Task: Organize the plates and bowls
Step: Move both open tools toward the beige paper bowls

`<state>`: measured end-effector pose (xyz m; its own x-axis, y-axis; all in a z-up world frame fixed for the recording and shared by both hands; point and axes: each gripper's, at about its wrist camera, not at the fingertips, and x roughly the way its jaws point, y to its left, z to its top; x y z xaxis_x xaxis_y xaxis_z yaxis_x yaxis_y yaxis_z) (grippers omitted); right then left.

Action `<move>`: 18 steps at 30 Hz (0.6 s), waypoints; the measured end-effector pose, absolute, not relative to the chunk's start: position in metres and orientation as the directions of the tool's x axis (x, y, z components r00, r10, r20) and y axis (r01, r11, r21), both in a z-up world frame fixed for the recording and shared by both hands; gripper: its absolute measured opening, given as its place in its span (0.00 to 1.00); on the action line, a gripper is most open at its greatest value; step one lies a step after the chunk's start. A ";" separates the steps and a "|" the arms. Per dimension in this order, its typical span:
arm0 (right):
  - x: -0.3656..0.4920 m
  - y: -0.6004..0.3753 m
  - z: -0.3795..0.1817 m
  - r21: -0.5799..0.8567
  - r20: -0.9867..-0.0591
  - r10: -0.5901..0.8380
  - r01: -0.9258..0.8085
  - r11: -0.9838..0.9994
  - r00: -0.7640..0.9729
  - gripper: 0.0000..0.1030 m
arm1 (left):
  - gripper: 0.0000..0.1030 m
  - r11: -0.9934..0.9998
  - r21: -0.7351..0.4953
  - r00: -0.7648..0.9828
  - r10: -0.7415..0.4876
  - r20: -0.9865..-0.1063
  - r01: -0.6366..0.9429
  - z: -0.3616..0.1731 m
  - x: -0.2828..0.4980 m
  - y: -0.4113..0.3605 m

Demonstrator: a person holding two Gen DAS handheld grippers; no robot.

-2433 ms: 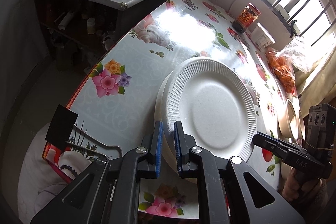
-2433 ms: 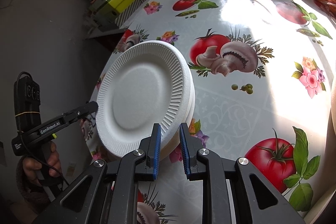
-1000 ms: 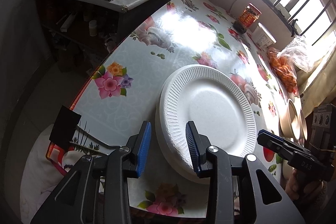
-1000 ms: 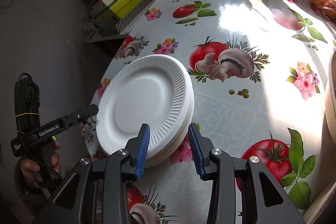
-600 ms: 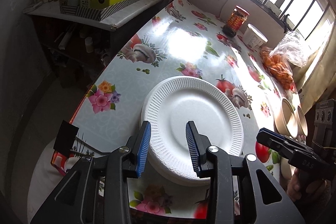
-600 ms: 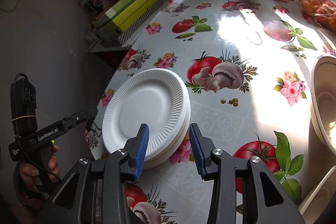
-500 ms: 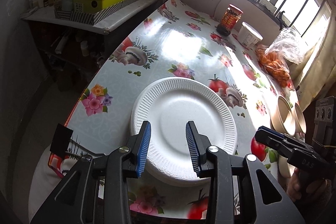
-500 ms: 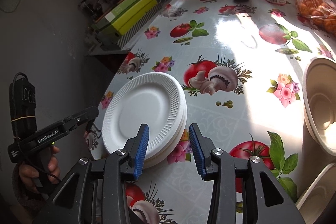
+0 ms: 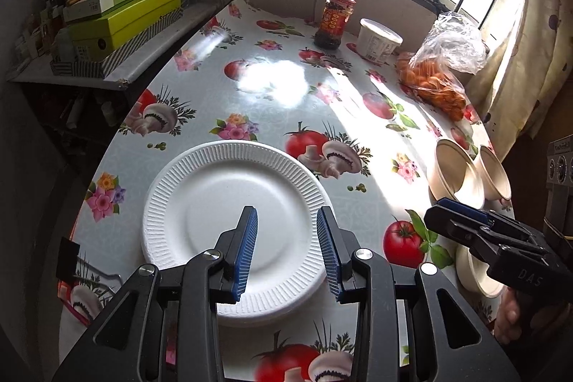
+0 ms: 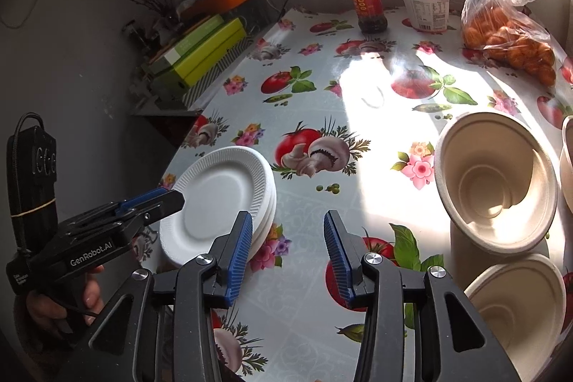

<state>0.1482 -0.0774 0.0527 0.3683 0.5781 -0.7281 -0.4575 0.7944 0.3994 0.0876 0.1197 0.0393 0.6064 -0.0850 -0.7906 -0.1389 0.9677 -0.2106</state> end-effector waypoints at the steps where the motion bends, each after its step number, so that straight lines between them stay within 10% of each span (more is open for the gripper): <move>1: 0.148 -0.081 0.054 0.390 -0.729 0.570 -0.454 0.801 0.380 0.41 | 0.35 0.969 -0.212 0.605 -0.094 -0.791 -0.127 0.040 0.090 0.115; 18: 0.154 -0.141 0.060 0.265 -0.752 0.414 -0.340 0.902 0.513 0.43 | 0.35 0.989 -0.148 0.604 -0.128 -0.787 0.016 0.043 0.122 0.038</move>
